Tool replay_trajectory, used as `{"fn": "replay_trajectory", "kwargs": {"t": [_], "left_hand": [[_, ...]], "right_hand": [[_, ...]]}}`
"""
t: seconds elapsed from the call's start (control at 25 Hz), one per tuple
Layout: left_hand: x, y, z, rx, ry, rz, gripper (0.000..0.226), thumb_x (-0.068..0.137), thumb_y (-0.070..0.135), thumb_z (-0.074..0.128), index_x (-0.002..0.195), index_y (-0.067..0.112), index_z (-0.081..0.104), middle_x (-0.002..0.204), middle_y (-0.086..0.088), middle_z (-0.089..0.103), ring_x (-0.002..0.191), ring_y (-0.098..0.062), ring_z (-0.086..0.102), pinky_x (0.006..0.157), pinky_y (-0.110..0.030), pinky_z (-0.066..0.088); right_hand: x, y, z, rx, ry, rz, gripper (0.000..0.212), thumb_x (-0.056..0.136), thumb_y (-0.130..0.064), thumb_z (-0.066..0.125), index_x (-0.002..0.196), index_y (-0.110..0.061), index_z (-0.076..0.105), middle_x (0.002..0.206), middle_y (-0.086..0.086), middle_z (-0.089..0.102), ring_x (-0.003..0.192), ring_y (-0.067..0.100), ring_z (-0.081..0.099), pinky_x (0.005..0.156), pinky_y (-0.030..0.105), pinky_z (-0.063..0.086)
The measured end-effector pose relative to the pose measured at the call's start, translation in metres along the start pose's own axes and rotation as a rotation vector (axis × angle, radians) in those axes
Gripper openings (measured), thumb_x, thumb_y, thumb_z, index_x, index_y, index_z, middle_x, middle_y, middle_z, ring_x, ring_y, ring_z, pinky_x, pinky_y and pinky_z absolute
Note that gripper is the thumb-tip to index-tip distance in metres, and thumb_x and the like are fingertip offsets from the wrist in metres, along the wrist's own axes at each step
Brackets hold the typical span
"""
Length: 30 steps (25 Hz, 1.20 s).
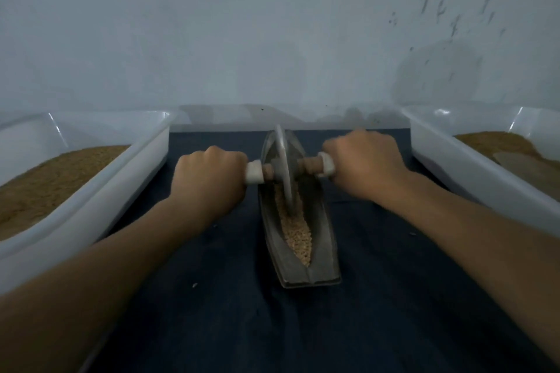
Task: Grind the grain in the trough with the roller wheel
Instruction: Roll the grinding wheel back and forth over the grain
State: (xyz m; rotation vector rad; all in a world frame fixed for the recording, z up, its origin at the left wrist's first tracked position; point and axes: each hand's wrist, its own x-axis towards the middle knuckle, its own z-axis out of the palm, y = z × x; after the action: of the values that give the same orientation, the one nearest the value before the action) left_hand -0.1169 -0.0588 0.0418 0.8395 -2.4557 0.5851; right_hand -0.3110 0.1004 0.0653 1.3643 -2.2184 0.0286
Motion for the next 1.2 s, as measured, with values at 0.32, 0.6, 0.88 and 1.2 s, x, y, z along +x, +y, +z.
{"fn": "replay_trajectory", "kwargs": {"t": [0.32,0.6,0.88,1.2], "left_hand": [[0.006,0.007,0.0,0.037,0.012,0.017,0.02,0.078,0.023,0.066,0.071,0.023,0.048,0.057,0.006,0.028,0.045,-0.016,0.023,0.047,-0.027,0.021],[-0.004,0.006,-0.018,-0.001,0.022,0.122,0.026,0.074,0.03,0.071,0.071,0.03,0.046,0.06,0.009,0.028,0.047,-0.016,0.032,0.046,-0.027,0.026],[-0.002,0.009,-0.009,0.04,-0.02,0.038,0.013,0.08,0.028,0.065,0.073,0.027,0.054,0.061,0.006,0.036,0.054,-0.025,0.051,0.05,-0.029,0.03],[-0.004,0.008,-0.026,0.068,0.064,0.16,0.023,0.073,0.027,0.067,0.07,0.026,0.045,0.057,0.007,0.032,0.046,-0.021,0.038,0.046,-0.024,0.019]], "right_hand": [[-0.007,-0.004,0.013,-0.006,0.095,0.045,0.025,0.079,-0.033,0.069,0.073,-0.028,0.045,0.064,-0.008,0.048,0.054,0.018,0.048,0.048,0.025,0.027],[-0.027,0.002,0.006,0.038,0.121,-0.025,0.034,0.074,-0.034,0.074,0.067,-0.029,0.041,0.062,-0.013,0.032,0.051,0.01,0.031,0.046,0.023,0.021],[-0.014,-0.005,0.01,0.0,0.102,0.018,0.036,0.076,-0.032,0.072,0.067,-0.028,0.037,0.063,-0.008,0.048,0.052,0.017,0.045,0.048,0.024,0.027],[-0.039,0.001,0.011,0.058,0.113,0.0,0.029,0.075,-0.035,0.072,0.072,-0.028,0.044,0.067,-0.008,0.044,0.059,0.024,0.049,0.047,0.025,0.023]]}}
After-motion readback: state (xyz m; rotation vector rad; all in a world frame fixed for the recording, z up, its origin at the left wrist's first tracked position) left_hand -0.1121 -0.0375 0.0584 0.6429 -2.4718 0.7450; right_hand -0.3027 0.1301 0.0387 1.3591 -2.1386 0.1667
